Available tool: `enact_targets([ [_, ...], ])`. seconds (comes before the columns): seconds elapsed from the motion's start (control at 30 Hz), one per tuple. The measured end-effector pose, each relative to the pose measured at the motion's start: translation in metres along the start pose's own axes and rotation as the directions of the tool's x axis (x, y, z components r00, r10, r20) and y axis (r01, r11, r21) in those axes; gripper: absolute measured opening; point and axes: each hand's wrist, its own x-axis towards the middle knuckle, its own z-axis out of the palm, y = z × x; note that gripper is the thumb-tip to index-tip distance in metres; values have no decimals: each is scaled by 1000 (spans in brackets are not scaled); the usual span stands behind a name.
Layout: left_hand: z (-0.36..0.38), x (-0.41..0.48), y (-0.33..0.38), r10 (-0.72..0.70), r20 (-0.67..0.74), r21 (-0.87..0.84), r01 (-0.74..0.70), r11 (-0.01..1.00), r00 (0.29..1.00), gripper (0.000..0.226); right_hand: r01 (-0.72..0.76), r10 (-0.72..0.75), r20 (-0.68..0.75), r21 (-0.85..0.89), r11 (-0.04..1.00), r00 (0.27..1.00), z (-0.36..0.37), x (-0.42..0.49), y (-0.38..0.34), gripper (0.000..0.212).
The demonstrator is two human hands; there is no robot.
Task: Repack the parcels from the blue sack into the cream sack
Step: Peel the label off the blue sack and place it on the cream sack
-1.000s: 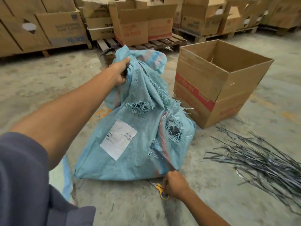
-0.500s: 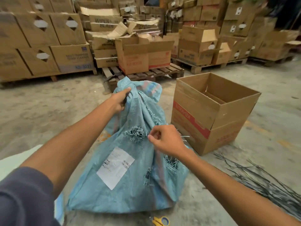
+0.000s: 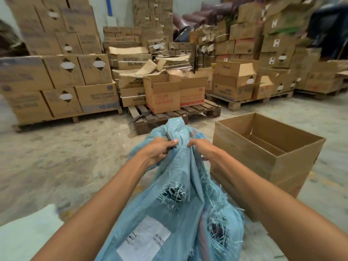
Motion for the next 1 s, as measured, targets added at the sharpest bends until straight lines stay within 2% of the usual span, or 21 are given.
enact_targets([
  [0.07, -2, 6, 1, 5, 22, 26, -5, 1000, 1000, 16, 1, 0, 30, -26, 1000, 1000, -9, 6, -2, 16],
  [0.13, -2, 5, 4, 21, 45, 95, -25, 995, 999, 28, 71, -69, 28, -84, 994, 997, -15, 11, 2, 21],
  [0.27, 0, -2, 12, 35, 58, 295, -51, 954, 998, 31, 195, -211, -69, -188, 963, 975, -22, 19, 20, 24],
  [0.37, 6, -14, 28, 111, -30, 534, -78, 842, 993, 28, 243, -286, -162, -240, 940, 944, -24, 30, 29, 29],
  [0.43, 6, -25, 37, 140, -122, 682, -20, 731, 983, 26, 281, -313, -185, -182, 942, 932, -23, 32, 32, 31],
  [0.47, 6, -33, 37, 129, -174, 706, 32, 707, 976, 23, 297, -327, -185, -172, 939, 927, -22, 32, 34, 31],
  [0.57, 19, -70, 27, 98, -348, 658, 168, 734, 932, 19, 357, -393, -158, -213, 909, 906, -23, 28, 33, 30],
  [0.63, 28, -99, 2, 132, -475, 651, 247, 717, 870, 21, 380, -415, -144, -220, 898, 898, -17, 24, 30, 28],
  [0.77, 53, -174, -78, 180, -654, 697, 492, 522, 735, 27, 398, -435, -87, -274, 875, 896, -4, 17, 24, 25],
  [0.83, 74, -216, -130, 111, -712, 634, 567, 526, 693, 29, 415, -448, -53, -289, 862, 893, 11, 11, 23, 28],
  [0.93, 105, -263, -215, -5, -742, 562, 625, 541, 671, 29, 421, -458, -35, -335, 843, 888, 32, -1, 30, 42],
  [1.0, 122, -283, -272, -83, -748, 543, 679, 494, 659, 27, 416, -450, -18, -350, 839, 893, 46, -8, 39, 43],
])
